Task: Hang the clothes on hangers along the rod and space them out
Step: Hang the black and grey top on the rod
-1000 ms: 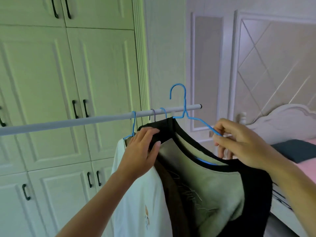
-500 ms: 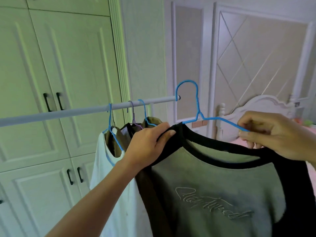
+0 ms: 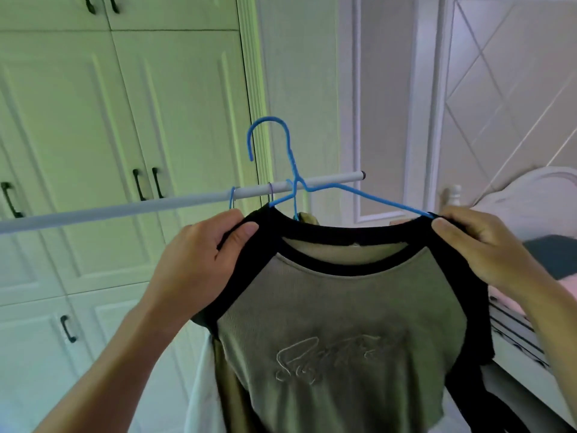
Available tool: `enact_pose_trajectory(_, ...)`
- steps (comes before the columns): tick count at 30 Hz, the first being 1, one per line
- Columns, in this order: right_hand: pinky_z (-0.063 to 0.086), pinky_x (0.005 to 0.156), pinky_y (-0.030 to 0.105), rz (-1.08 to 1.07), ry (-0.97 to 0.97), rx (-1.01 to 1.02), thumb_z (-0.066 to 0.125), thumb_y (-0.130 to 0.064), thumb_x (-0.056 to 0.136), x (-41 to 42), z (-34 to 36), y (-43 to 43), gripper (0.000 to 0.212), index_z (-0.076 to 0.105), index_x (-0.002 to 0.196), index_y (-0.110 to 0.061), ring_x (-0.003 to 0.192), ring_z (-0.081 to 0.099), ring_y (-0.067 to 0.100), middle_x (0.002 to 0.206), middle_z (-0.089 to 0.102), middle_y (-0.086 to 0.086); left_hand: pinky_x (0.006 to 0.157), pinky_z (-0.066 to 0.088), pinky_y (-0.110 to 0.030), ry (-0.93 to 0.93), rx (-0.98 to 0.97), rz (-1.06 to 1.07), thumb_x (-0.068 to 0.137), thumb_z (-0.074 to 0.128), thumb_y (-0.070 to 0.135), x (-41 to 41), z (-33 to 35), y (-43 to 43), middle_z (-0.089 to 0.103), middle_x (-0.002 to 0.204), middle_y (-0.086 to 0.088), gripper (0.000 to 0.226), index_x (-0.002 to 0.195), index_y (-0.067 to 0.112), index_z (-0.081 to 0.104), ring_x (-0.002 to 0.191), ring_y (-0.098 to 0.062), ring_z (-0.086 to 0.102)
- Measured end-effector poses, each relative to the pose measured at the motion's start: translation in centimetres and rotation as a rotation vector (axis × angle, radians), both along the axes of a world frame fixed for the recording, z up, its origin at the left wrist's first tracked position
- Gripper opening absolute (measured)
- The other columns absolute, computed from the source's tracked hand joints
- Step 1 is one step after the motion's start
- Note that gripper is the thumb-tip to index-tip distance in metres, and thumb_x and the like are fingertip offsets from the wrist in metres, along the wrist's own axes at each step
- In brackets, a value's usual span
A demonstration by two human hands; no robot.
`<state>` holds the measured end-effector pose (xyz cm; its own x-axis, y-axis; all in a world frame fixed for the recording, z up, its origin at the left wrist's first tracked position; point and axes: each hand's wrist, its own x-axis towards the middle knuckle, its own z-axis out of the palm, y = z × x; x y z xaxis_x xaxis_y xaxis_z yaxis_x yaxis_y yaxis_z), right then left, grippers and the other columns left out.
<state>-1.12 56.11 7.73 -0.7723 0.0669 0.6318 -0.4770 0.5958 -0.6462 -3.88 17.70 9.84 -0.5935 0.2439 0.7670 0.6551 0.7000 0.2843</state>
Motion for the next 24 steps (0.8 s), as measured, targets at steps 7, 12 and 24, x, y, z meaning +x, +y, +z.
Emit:
enact_pose_trajectory(7, 0.03, 0.053, 0.027, 0.26, 0.082, -0.168, 0.051, -0.02, 0.103, -2.5, 0.3, -6.5, 0.022, 0.064, 0.087, -0.012, 0.066, 0.041, 0.029, 0.075, 0.044, 0.031, 0.07, 0.057, -0.048, -0.069, 0.073, 0.106, 0.102, 0.057, 0.044, 2.6, 1.3, -7.2, 0.073, 0.072, -0.002, 0.014, 0.108, 0.034, 0.064, 0.07, -0.028, 0.067)
enact_pose_trajectory(12, 0.035, 0.056, 0.017, 0.356, 0.107, -0.208, 0.05, -0.002, 0.103, -3.9, 0.8, -12.4, 0.025, 0.065, 0.083, -0.006, 0.067, 0.044, 0.022, 0.07, 0.046, 0.022, 0.082, 0.058, -0.048, -0.101, 0.111, 0.15, 0.103, 0.057, 0.041, 4.3, 1.9, -13.0, 0.078, 0.088, 0.008, 0.014, 0.109, 0.033, 0.068, 0.088, -0.02, 0.073)
enact_pose_trajectory(24, 0.036, 0.068, 0.03, 0.494, 0.013, -0.36, 0.06, -0.007, 0.1, -5.0, 0.6, -27.6, 0.018, 0.067, 0.084, -0.001, 0.077, 0.047, 0.023, 0.077, 0.055, 0.013, 0.075, 0.054, -0.042, -0.226, 0.177, 0.13, 0.104, 0.059, 0.031, 6.7, -0.4, -27.4, 0.076, 0.077, 0.003, 0.012, 0.099, 0.033, 0.07, 0.07, -0.012, 0.068)
